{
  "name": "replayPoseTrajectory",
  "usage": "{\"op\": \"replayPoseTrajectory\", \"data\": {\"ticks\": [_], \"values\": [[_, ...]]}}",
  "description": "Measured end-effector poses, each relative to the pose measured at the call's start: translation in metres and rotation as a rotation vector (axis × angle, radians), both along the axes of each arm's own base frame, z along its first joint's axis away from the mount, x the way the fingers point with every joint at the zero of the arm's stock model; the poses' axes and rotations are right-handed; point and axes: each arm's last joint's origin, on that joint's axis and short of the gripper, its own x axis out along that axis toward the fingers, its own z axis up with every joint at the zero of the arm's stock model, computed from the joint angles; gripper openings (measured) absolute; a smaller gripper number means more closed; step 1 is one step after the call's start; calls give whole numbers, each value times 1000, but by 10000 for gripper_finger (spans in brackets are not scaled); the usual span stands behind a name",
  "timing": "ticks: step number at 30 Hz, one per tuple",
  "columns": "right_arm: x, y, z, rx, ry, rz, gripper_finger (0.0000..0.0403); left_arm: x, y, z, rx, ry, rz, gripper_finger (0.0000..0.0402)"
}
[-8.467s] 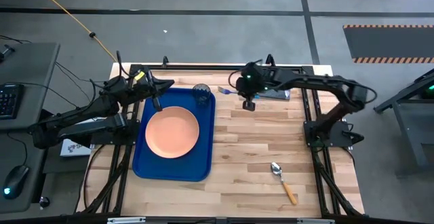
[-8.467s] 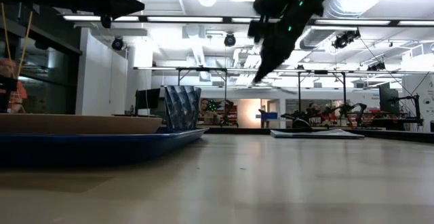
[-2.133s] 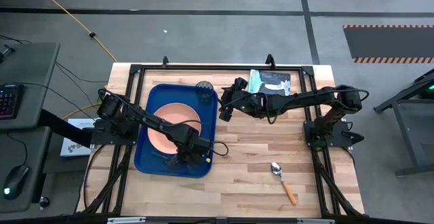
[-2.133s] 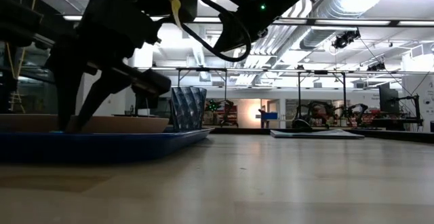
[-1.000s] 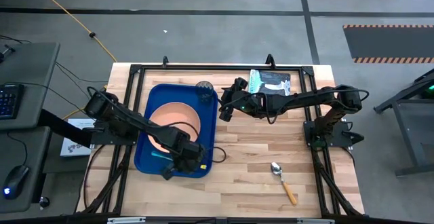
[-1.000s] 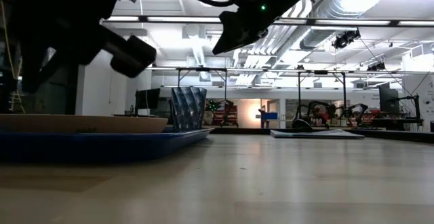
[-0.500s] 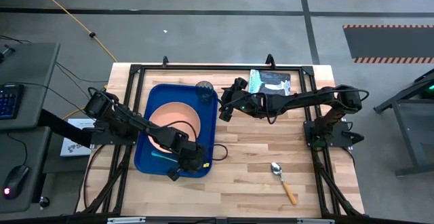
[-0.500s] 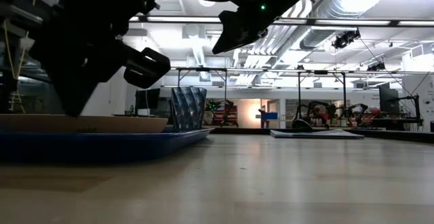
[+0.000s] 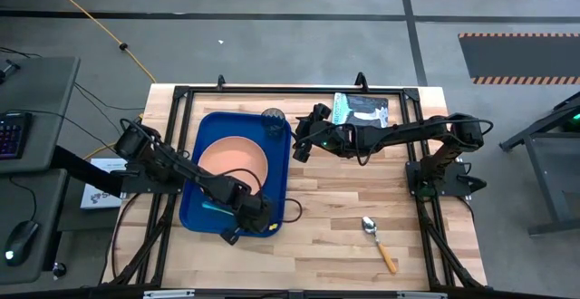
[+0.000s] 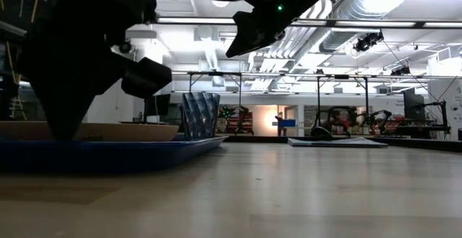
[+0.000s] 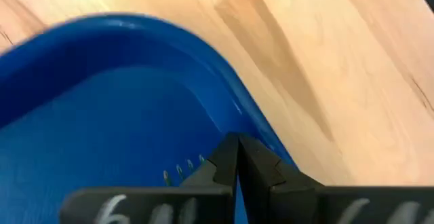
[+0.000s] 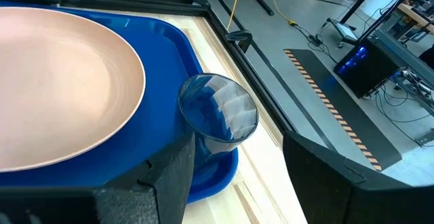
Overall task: Pick and place plate/cup/fork/spoon on tray
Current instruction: Put the blue fork below the light orange plate on the blue tray
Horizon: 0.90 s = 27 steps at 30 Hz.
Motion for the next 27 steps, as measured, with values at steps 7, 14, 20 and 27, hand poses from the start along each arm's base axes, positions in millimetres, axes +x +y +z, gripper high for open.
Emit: {"op": "replayPoseTrajectory", "data": {"ticks": [7,14,20,27], "values": [[0,0,0,0,0,0,216,0,2,-5,67,9,15,0],[0,0,0,0,-3,0,216,0,4,-6,109,-9,15,0],[0,0,0,0,-3,0,216,1,6,-6,167,-30,23,0],[0,0,0,0,-4,0,216,3,12,-6,174,-29,37,0]]}}
